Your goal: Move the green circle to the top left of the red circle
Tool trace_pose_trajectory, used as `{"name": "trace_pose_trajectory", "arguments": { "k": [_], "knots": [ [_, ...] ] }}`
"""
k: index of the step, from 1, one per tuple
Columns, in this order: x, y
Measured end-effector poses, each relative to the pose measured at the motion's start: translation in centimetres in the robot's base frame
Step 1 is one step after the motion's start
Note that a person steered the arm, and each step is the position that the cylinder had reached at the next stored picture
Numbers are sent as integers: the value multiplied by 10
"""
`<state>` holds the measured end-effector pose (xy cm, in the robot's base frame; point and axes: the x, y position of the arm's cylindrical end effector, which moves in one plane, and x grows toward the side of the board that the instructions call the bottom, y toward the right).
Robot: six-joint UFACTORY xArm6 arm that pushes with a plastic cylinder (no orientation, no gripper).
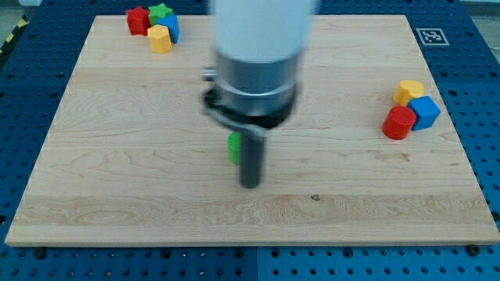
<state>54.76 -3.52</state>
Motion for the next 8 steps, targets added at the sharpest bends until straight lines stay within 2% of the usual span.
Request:
{"name": "trace_pose_trajectory", "arguments": {
  "k": [1, 2, 3, 5, 7, 8],
  "knots": [
    [-6, -41],
    [-11, -41],
    [-38, -23],
    [-38, 55],
    [-46, 71],
    [-46, 98]
  ]
}}
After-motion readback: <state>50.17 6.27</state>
